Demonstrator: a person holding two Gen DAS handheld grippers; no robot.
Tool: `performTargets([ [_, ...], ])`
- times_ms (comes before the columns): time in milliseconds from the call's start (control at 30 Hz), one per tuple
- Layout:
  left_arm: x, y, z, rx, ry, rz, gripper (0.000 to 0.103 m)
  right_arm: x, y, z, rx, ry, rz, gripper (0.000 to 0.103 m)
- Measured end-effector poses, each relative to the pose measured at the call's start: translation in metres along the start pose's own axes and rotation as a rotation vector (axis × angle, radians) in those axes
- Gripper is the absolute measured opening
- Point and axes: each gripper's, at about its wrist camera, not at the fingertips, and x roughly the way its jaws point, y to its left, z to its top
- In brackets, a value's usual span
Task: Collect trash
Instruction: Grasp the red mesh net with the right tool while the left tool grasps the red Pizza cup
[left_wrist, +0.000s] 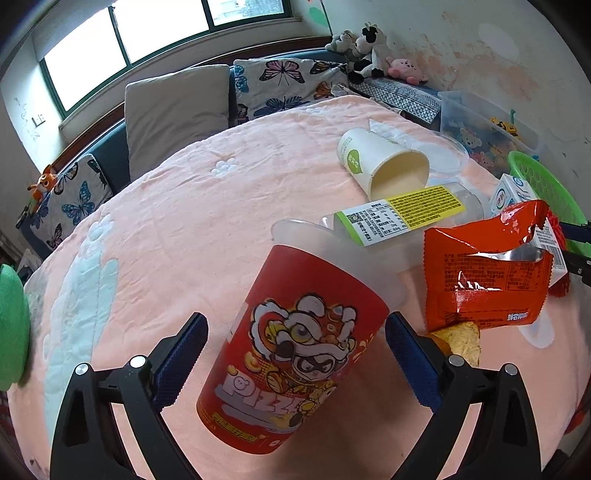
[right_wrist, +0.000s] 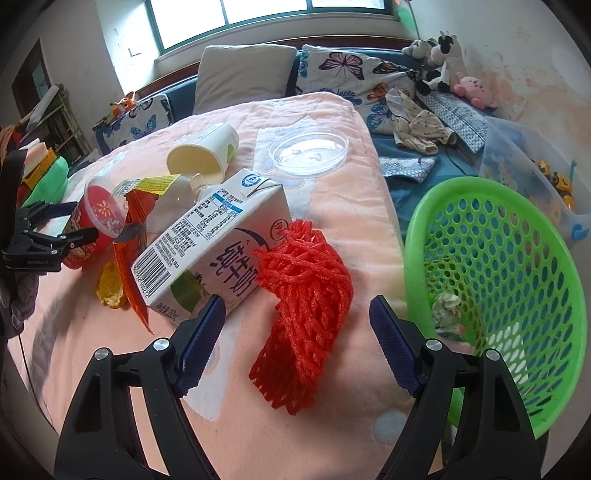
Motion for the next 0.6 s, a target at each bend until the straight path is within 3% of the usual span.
performTargets([
  [233, 0.009, 0.002, 0.002, 0.052, 0.028, -0.027, 0.094, 0.008, 0.003, 0.002, -0.007, 0.012, 0.006, 0.078],
  [433, 0.022, 0.000, 0.003, 0.070, 0.054, -0.035, 0.094, 0.014, 0.004, 0.004, -0.006, 0.018, 0.004, 0.067],
  [600, 0.019, -0.004, -0.001, 0.073, 0.034, -0.027, 0.082, 0.014, 0.003, 0.004, -0.005, 0.012, -0.009, 0.054],
])
